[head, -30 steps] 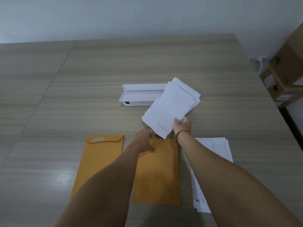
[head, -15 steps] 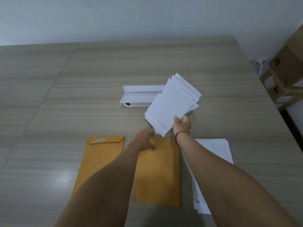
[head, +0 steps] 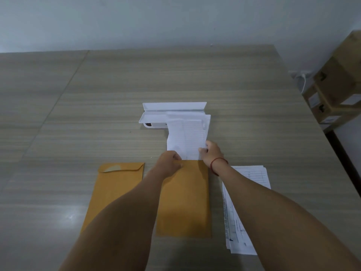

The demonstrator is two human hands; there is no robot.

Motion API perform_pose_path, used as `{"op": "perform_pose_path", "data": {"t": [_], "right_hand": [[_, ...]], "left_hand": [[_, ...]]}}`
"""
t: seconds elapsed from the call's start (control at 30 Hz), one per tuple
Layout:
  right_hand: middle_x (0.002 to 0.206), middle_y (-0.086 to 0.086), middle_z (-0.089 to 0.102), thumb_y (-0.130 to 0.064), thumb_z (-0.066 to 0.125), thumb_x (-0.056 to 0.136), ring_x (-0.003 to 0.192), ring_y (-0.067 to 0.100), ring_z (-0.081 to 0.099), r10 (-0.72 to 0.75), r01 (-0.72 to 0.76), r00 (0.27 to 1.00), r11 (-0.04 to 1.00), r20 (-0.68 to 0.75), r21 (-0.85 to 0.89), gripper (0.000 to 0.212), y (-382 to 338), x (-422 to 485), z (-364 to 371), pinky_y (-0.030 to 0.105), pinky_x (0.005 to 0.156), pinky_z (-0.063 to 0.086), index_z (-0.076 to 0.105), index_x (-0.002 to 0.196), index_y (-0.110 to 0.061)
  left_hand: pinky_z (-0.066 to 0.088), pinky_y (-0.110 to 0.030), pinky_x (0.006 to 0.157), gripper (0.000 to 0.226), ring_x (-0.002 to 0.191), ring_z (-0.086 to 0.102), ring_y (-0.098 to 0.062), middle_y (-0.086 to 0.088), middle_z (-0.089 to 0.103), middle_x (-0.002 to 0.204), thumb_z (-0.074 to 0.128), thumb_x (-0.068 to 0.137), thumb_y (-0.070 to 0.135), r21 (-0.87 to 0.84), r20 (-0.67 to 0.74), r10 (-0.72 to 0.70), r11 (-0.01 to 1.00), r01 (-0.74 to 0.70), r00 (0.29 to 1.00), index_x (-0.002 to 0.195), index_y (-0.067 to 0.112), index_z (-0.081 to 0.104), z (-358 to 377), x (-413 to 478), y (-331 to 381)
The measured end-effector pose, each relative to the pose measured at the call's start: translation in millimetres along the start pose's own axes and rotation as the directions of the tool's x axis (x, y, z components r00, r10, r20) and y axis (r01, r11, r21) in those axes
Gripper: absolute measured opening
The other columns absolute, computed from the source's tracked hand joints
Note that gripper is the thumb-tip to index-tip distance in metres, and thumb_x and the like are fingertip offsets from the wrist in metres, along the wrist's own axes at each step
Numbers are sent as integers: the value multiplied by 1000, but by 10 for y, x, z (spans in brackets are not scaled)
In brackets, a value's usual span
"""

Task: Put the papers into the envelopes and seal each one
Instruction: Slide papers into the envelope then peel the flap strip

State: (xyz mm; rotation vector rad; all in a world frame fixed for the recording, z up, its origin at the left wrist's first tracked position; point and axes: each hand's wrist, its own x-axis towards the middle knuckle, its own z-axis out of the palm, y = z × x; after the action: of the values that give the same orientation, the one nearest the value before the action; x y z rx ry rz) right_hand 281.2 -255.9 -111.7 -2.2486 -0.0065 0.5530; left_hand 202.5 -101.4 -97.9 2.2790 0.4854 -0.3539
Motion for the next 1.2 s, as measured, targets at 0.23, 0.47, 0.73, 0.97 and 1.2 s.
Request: {"op": "perform_pose_path", "data": {"t": [0.23,0.47,0.73,0.97,1.2], "right_hand": [[104,-4,67,-36,62,86,98,22,63,-16,11,998,997,60,82,25,-24,-64,-52,42,92,51,61,107,-21],[115,6,64,-23,54,93,108,29,59,54,-53,998,998,14,-43,22,-127,-83,-91,45,100,45,57,114,-14],[98,3,59,-15,55,93,89,19,56,-2,17,997,981,-83,191,22,-211,-76,-163,29,76,43,56,113,-5],[119,10,61,-12,54,93,110,27,59,7,-10,994,1000,110,27,32,-126,-130,-132,34,90,49,52,124,-7],[112,5,56,-6,49,96,94,20,54,-50,51,999,990,-10,130,41,-261,-101,-202,28,80,43,45,135,-16]], "left_hand": [[42,-23,78,12,92,54,-14,0,61,101,67,85,17,11,-2,40,999,-40,999,95,12,65,3,4,14],[42,-24,79,11,88,52,-13,-5,62,100,66,86,12,14,-74,104,995,-103,992,95,6,66,0,7,19],[38,-22,68,10,78,47,-14,2,53,81,67,85,13,56,-34,128,991,-126,991,93,7,65,21,-18,0],[41,-23,76,13,85,50,-13,-1,58,95,66,86,12,5,-56,110,994,-110,992,98,7,65,-13,19,86],[40,-24,79,16,92,50,-15,-7,61,107,65,87,12,-35,-39,70,997,-71,997,101,5,65,-5,2,88]]}}
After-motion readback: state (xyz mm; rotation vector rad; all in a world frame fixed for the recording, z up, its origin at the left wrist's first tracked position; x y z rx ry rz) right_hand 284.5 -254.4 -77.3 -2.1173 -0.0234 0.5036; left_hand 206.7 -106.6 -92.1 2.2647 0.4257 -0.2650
